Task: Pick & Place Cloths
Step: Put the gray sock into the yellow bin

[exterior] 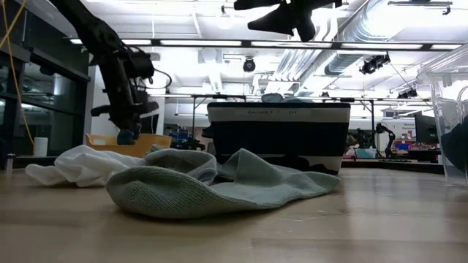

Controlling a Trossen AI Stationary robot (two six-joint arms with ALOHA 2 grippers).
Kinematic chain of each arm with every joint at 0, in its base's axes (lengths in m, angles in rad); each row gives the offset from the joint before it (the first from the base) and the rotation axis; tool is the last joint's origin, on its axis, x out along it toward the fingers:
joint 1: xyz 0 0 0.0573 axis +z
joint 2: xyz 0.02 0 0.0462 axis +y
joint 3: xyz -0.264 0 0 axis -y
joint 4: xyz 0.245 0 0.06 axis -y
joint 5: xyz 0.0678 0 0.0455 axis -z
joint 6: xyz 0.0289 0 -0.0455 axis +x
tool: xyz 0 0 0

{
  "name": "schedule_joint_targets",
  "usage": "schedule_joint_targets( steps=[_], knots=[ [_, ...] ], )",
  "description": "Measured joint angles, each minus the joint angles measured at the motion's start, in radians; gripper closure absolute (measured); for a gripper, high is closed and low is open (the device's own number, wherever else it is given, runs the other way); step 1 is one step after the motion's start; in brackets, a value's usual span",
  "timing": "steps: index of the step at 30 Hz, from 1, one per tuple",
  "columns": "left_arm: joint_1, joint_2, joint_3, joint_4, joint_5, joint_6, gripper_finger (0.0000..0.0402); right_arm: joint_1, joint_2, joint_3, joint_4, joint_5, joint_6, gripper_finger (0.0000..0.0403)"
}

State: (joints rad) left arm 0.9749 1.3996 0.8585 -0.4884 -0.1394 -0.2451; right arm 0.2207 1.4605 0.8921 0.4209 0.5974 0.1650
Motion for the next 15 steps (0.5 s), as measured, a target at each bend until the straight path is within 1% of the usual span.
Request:
schedule_joint_targets(
  steps=[2, 6, 15],
  knots=[
    [0.000, 0.025, 0.000, 0.000, -0.027, -0.004, 0.0381, 0.000, 0.000, 0.000, -0.007, 0.000, 0.000, 0.0130],
    [0.000, 0.050, 0.000, 0.010, -0.036, -0.017, 0.0344, 0.000, 0.000, 0.000, -0.016, 0.000, 0.000, 0.0130],
    [0.000, 0.051, 0.003, 0.025, -0.039, -0.017, 0.0240, 0.002, 0.000, 0.000, -0.017, -0.003, 0.020, 0.0130]
  ],
)
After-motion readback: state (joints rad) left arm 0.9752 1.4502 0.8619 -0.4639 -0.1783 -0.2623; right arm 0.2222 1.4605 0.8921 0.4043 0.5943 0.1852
